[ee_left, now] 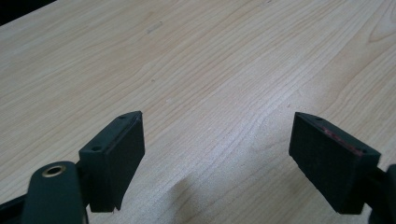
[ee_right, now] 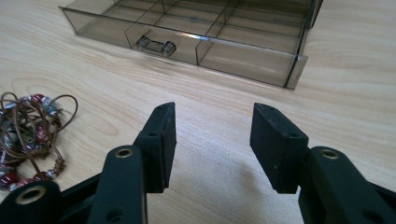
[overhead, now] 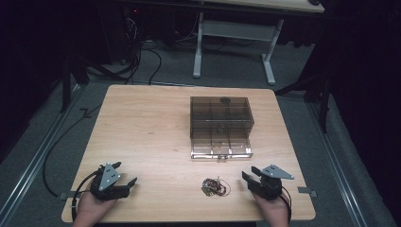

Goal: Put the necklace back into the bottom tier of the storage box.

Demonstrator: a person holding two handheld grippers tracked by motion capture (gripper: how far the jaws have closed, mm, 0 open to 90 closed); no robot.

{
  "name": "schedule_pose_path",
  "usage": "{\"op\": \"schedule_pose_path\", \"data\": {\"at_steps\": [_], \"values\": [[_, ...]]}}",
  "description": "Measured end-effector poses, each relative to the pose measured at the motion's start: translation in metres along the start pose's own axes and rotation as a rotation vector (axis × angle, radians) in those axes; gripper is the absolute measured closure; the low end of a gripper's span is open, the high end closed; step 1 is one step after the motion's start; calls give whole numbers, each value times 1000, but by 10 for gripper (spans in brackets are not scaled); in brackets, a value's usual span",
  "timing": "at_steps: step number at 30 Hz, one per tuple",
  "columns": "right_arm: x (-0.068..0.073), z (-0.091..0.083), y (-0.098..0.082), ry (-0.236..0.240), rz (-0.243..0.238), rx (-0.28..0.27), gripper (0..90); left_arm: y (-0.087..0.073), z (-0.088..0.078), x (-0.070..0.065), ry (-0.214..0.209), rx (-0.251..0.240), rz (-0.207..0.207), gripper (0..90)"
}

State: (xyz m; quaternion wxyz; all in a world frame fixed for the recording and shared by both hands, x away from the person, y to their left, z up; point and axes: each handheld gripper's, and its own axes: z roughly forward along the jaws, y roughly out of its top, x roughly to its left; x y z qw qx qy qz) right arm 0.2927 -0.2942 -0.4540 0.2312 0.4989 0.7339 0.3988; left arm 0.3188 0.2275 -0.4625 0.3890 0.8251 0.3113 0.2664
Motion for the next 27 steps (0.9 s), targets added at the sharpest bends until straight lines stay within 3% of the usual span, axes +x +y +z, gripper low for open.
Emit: {"op": "schedule_pose_path", "data": {"at_steps": [8,15,19,20,22,23,26,27], "values": [[-3,-2,-1,6,34,-11,497,0,1,0,0,4,0,187],[4,-3,1,6,-3,1,481,0,0,0,-7,-1,2,187],[11,-8,5,58,3,-13,466,0,0,0,-7,0,2,187],[22,-11,9,99,-10,-26,463,0,0,0,-5,1,3,187],[25,-11,10,113,-19,-31,460,0,0,0,-4,2,3,187],[37,-11,12,162,-36,-36,440,0,1,0,-3,4,3,187],[46,-8,14,199,-56,-33,419,0,1,0,-2,5,3,187],[57,-2,16,242,-72,-20,395,0,1,0,0,6,3,187]]}}
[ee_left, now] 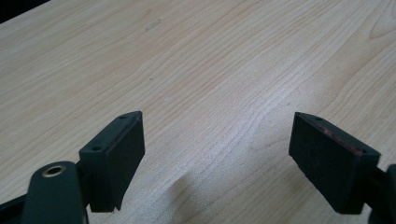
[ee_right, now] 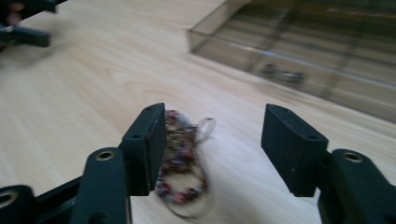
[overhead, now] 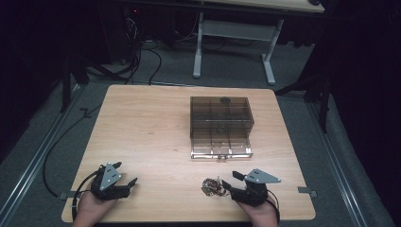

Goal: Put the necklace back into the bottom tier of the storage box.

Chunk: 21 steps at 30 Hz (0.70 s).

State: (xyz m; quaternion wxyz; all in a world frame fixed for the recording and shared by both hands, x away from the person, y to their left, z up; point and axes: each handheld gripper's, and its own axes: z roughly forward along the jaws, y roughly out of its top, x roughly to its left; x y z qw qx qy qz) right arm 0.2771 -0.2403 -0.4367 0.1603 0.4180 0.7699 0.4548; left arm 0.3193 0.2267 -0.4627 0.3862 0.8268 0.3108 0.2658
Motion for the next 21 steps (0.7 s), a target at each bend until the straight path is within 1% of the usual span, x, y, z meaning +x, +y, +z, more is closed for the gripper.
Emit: {"op": "schedule_pose_path", "data": {"at_steps": [1,2,3,5,9,10,11,13,14,15,16,18,19,21], "values": [[3,4,0,13,-2,8,387,0,0,0,0,1,0,187],[3,4,0,13,-2,8,387,0,0,0,0,1,0,187],[9,13,1,28,-22,45,373,0,0,0,1,1,-1,187],[13,22,0,44,-34,77,367,0,0,0,1,2,0,187],[20,35,-2,35,-66,147,379,0,0,0,2,2,-1,187],[22,38,-2,28,-79,158,403,0,0,0,2,2,-1,187],[22,38,-2,28,-79,158,403,0,0,0,1,1,-2,187],[26,41,-4,8,-111,181,475,0,0,0,-1,2,-1,187],[27,40,-4,16,-120,179,545,0,0,0,0,2,-1,187],[29,39,-4,2,-140,175,688,0,0,0,1,1,-1,187],[29,38,-5,1,-146,174,731,0,0,0,0,2,-1,187],[29,37,-5,-8,-153,172,748,0,0,0,0,1,-1,187],[25,31,-6,-35,-144,166,807,0,0,0,0,2,0,187],[18,24,-8,-65,-126,162,808,0,0,0,-1,3,-1,187]]}}
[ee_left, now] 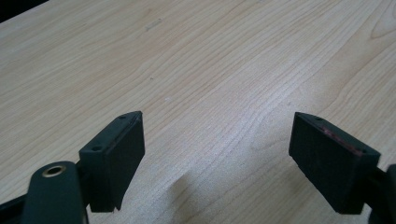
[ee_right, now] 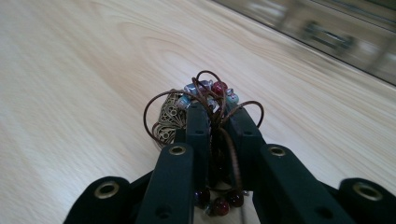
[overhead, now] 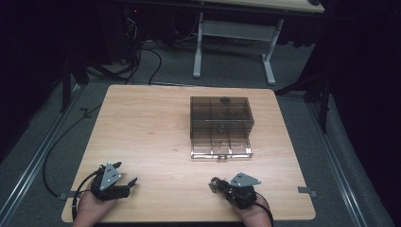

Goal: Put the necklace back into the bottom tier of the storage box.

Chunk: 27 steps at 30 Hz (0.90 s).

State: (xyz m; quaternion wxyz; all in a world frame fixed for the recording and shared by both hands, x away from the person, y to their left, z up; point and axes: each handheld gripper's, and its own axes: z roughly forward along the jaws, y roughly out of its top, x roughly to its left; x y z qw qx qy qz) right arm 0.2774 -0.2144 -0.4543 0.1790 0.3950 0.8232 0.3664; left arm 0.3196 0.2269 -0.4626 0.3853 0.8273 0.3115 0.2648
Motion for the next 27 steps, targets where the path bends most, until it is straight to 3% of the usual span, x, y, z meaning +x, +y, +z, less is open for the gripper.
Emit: {"op": "schedule_pose_path", "data": {"at_steps": [8,16,27], "values": [[-28,-20,-19,-75,93,-12,807,0,0,0,-2,1,-2,187],[-44,-33,-28,-149,130,-6,805,0,0,0,-3,6,0,187],[-46,-38,-23,-128,186,37,621,1,1,-1,-4,13,7,189]]}}
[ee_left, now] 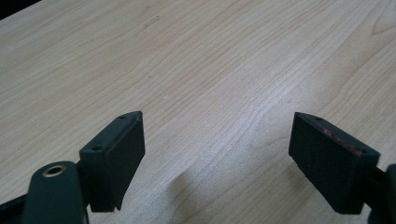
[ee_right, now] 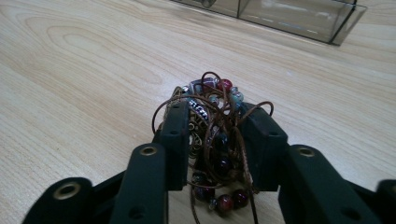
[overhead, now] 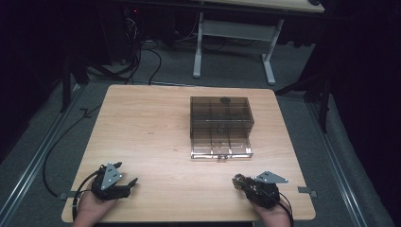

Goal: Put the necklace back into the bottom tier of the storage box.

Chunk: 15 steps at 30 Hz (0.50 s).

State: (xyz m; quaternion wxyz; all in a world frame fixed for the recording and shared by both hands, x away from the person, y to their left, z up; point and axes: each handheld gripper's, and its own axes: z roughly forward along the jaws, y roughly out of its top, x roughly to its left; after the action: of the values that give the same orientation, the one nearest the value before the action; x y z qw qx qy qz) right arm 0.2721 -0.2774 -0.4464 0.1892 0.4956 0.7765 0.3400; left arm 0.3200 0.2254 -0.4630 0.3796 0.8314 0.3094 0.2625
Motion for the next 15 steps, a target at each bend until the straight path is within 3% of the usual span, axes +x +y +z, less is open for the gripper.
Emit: {"op": "schedule_pose_path", "data": {"at_steps": [6,15], "values": [[1,-7,7,-12,2,26,594,0,0,0,-2,-1,6,189],[1,-9,12,-12,-5,125,580,0,0,0,-3,0,8,190]]}}
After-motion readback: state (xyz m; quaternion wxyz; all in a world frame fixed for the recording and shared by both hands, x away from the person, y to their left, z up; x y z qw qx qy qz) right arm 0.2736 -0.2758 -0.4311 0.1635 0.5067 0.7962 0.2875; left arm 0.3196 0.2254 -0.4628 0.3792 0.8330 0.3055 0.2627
